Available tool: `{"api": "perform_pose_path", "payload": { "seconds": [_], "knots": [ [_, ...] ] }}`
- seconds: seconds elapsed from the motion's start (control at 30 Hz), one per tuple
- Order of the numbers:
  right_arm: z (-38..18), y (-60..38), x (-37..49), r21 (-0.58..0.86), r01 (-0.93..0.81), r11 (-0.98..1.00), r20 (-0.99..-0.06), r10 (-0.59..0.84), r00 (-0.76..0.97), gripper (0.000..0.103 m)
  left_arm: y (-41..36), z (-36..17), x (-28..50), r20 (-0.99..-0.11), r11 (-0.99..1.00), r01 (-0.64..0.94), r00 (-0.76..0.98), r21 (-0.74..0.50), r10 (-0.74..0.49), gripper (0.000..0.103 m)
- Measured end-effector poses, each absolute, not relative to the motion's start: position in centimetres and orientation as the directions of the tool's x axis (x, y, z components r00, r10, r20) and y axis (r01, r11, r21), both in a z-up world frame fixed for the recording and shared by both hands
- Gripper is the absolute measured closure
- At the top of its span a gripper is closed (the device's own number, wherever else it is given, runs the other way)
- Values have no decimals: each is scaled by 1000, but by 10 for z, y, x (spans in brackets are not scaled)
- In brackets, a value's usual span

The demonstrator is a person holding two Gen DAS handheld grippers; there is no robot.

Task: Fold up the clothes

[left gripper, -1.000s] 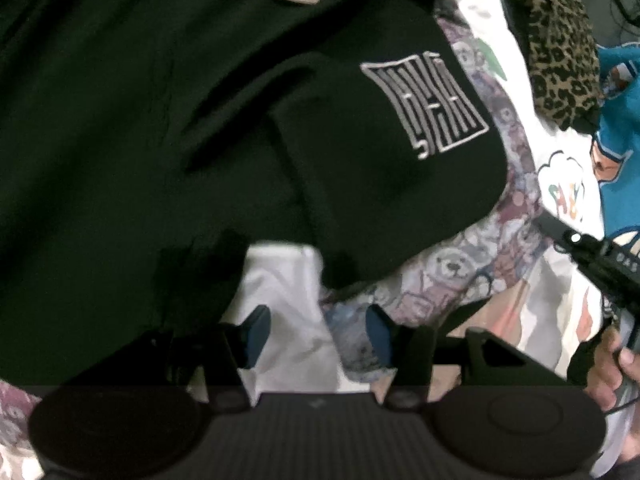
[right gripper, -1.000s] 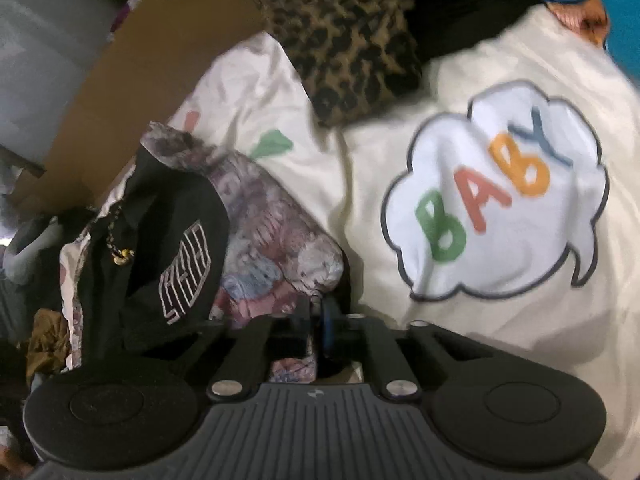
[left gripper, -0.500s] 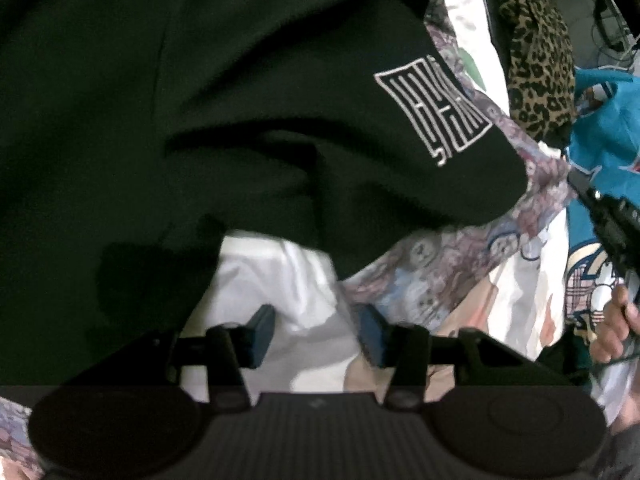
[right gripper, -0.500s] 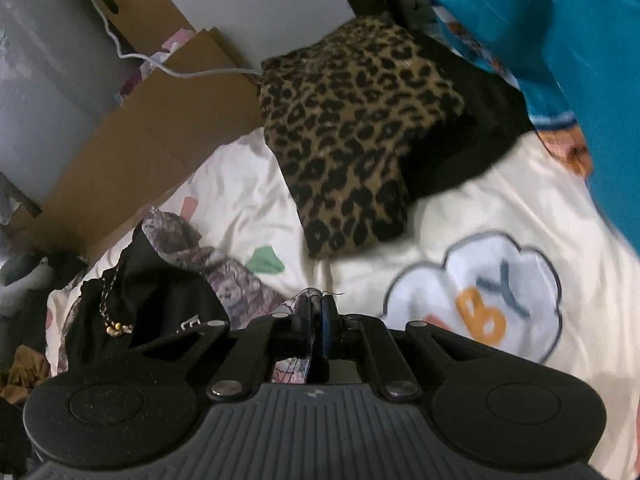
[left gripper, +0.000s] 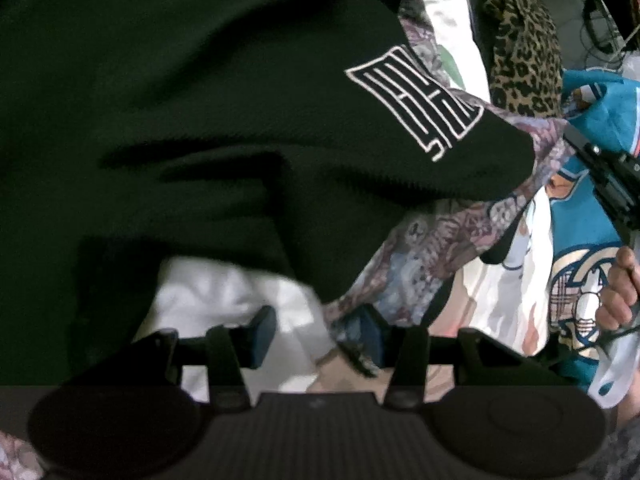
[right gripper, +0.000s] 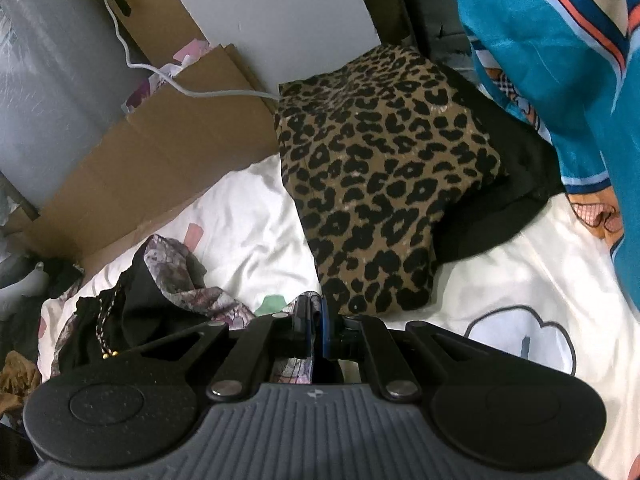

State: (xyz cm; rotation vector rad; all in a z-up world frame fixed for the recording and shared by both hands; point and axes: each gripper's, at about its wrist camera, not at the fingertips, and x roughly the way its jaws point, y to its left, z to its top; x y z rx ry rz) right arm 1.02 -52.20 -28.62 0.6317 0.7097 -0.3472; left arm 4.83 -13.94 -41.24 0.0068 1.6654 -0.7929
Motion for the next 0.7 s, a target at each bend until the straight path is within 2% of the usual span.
{"api": "perform_pose_path", "payload": {
  "seconds": [0.33,0.4,0.47,0.53,0.7],
  "knots": [
    [-288,-525,26,405,494,770,-701,-86,708,100,-132,-407,41,-857,742,429,-293,-514,-424,54],
    [-290,-526,26,415,501,760,-701,-84,708,100,-133,-406,39,-859,735,444,-287,-512,-425,60],
    [-292,-527,24,428,508,748,-702,-80,708,100,-134,-404,37,-864,730,462,-275,-504,-422,91],
    [-293,-526,19,437,510,741,-701,-74,709,100,-135,-402,36,-855,722,459,-284,-518,-434,96],
    [-291,-522,5,459,508,729,-702,-54,710,100,-128,-382,33,-834,694,464,-294,-551,-466,98]
  ]
}}
